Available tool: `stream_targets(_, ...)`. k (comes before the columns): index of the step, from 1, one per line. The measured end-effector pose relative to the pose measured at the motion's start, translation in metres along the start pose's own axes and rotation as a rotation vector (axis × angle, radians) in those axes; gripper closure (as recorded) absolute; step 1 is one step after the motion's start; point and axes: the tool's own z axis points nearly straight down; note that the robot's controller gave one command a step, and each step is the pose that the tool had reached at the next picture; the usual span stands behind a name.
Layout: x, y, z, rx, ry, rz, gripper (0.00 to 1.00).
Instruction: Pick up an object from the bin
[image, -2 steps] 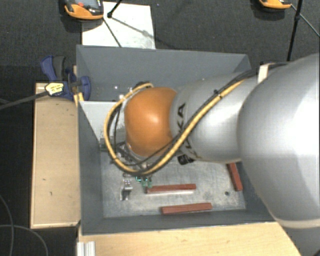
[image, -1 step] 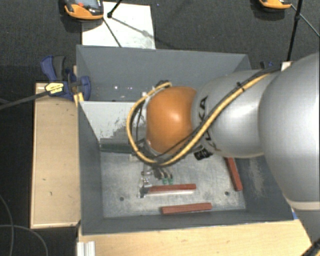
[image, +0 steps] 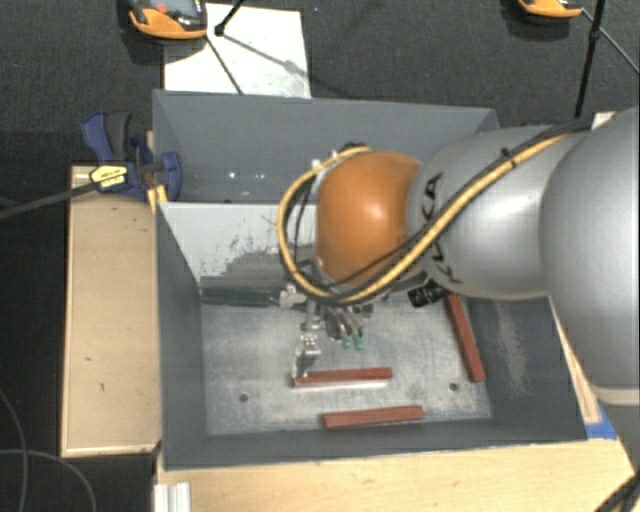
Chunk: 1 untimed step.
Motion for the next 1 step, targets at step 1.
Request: stream_targets(1, 0.0157, -0.0280, 0.0384, -0.003, -0.003, -0.187, 0.00)
